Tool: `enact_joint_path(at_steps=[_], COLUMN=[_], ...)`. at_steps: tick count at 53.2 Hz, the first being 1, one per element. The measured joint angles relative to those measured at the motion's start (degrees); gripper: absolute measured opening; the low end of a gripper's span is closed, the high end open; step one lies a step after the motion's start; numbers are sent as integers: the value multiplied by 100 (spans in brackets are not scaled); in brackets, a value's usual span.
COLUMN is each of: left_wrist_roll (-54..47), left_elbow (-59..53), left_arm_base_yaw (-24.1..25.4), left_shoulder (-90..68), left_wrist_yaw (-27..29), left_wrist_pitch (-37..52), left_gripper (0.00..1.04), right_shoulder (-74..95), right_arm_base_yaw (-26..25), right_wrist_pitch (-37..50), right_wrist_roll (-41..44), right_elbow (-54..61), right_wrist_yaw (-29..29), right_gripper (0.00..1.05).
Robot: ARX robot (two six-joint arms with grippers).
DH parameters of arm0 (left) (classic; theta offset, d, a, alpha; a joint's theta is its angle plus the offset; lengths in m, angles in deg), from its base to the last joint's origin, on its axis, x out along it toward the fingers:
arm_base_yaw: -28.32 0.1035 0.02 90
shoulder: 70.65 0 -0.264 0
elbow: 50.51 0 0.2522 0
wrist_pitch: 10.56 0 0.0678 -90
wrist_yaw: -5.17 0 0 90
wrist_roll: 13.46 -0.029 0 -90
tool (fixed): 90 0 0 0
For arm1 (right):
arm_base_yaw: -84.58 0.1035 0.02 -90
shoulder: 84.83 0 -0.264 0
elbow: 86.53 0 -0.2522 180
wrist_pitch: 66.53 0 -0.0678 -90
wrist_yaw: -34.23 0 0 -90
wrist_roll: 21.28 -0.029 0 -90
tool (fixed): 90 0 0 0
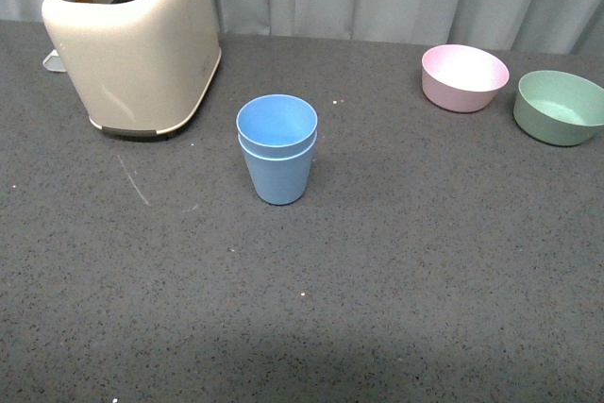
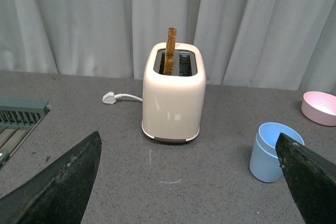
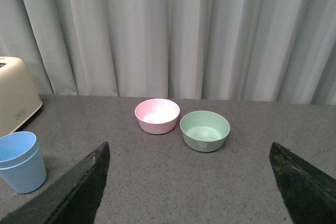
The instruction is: Stack blue cups with both arms
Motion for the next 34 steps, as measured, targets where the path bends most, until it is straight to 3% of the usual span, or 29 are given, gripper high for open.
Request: enact_joint_path(at_steps=[3, 34], left_wrist_roll=[0, 0], left_elbow=[0, 0], left_arm_base_yaw=[0, 0], left_shoulder=[0, 0], left_wrist_yaw=[0, 0], left_wrist_pitch=[0, 0], left_gripper=[98, 98], right_shoulder=[0, 0], right_arm_base_yaw=[0, 0], right_wrist_pitch=[0, 0], right_wrist_roll=[-2, -2], right_elbow=[0, 0], right_wrist_yaw=[-2, -2], right_gripper=[97, 95])
